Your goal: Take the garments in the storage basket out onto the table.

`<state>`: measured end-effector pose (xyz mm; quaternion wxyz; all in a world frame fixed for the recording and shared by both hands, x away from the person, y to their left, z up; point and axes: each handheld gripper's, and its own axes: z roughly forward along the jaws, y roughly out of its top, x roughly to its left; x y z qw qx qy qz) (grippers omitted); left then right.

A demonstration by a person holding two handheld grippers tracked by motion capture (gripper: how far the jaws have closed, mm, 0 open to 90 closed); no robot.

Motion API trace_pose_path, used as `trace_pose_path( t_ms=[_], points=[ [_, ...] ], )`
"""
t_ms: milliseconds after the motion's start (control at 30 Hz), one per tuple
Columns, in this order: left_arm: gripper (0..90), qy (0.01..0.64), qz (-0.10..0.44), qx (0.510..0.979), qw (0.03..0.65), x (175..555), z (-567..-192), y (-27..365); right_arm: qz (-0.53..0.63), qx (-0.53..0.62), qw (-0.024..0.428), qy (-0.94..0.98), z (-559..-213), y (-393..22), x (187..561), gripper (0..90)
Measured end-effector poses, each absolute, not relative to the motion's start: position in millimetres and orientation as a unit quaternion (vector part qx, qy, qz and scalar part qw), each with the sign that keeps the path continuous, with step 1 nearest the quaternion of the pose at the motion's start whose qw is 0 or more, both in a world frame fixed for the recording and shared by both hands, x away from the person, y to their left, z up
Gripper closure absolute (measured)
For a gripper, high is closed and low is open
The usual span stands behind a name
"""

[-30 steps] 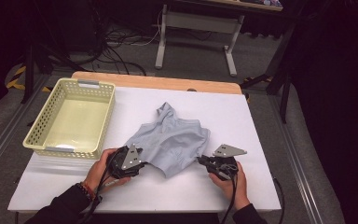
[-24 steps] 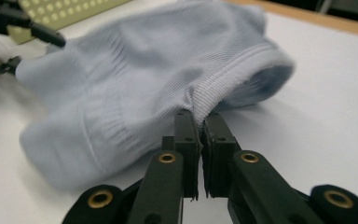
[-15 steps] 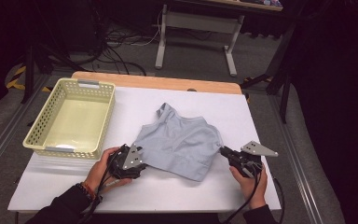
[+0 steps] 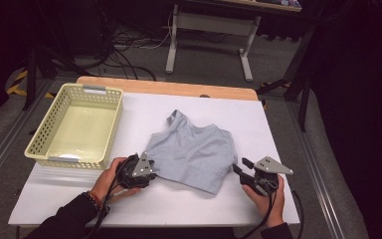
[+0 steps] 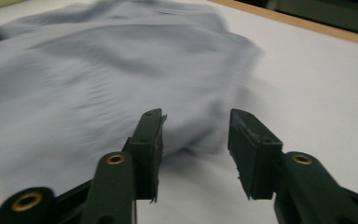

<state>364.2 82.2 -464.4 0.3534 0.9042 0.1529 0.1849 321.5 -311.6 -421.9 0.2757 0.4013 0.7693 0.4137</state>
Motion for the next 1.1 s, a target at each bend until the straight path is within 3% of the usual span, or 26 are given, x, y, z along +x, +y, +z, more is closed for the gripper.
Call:
trace_pose_path(
  t_ms=[167, 267, 400, 700, 1100],
  points=[
    [74.8, 0.145, 0.167, 0.911, 0.347, 368, -462, 78, 0.427, 0.325, 0.228, 0.812, -424, -286, 296, 58.3],
    [82.8, 0.143, 0.17, 0.914, 0.339, 368, -460, 75, 0.386, 0.292, 0.203, 0.851, -449, -261, 287, 48.0],
    [84.5, 0.143, 0.158, 0.905, 0.368, 369, -451, 77, 0.366, 0.289, 0.205, 0.86, -457, -257, 290, 43.2],
    [83.9, 0.142, 0.178, 0.874, 0.429, 348, -411, 88, 0.36, 0.296, 0.236, 0.853, -453, -265, 298, 88.3],
    [76.2, 0.153, 0.192, 0.855, 0.457, 338, -395, 100, 0.435, 0.29, 0.291, 0.801, -386, -299, 258, 88.9]
  ],
)
